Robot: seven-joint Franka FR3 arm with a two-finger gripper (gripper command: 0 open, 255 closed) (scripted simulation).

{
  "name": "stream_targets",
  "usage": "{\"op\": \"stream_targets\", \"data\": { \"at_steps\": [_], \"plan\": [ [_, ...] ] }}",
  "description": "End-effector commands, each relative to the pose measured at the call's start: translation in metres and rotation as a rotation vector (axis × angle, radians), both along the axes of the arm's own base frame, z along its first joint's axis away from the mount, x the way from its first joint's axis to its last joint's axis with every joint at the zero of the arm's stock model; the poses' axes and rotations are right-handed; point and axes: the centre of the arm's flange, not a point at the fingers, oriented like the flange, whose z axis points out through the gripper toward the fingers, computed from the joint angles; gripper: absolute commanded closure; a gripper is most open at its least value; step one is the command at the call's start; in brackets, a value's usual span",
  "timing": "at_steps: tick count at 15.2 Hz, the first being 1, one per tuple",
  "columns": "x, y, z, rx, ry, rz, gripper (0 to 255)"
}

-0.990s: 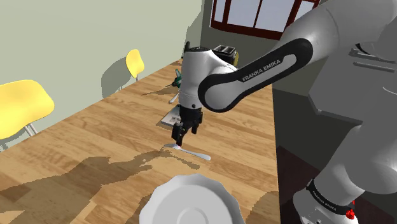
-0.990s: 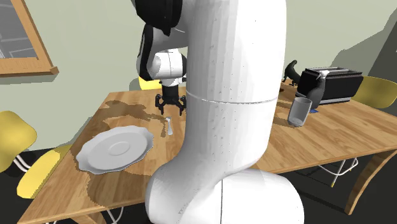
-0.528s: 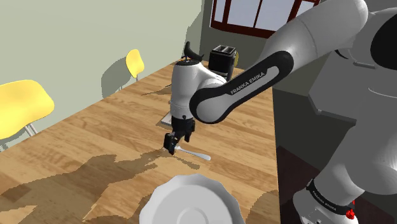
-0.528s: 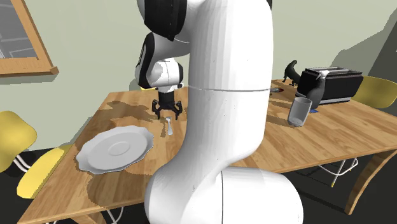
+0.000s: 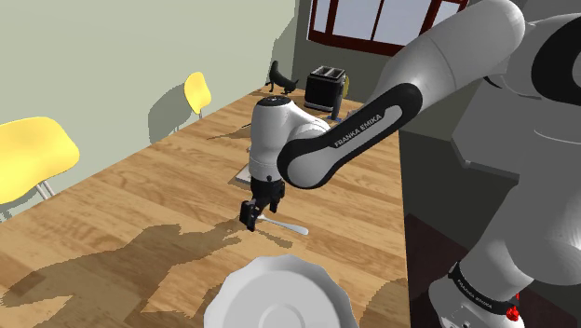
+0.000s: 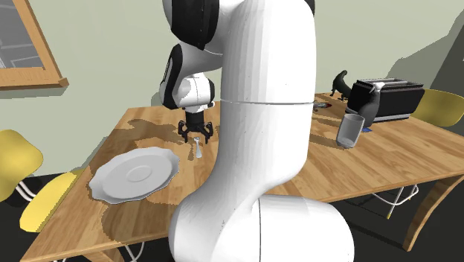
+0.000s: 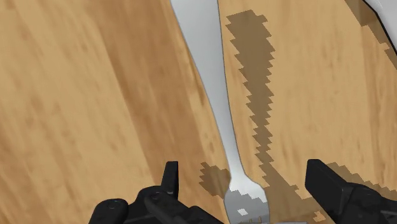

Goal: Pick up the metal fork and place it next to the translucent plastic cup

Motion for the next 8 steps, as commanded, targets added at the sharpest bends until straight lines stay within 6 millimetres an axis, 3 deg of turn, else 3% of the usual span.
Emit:
{"op": "stream_targets", "data": {
  "at_steps": [1,2,3,8],
  "plan": [
    [0.0000,0.0000,-0.0001,0.000,0.000,0.000,0],
    [0.0000,0.0000,0.0000,0.000,0.000,0.000,0],
    [0.0000,0.0000,0.0000,0.000,0.000,0.000,255],
    [0.0000,0.0000,0.0000,0.000,0.000,0.000,255]
  ]
}}
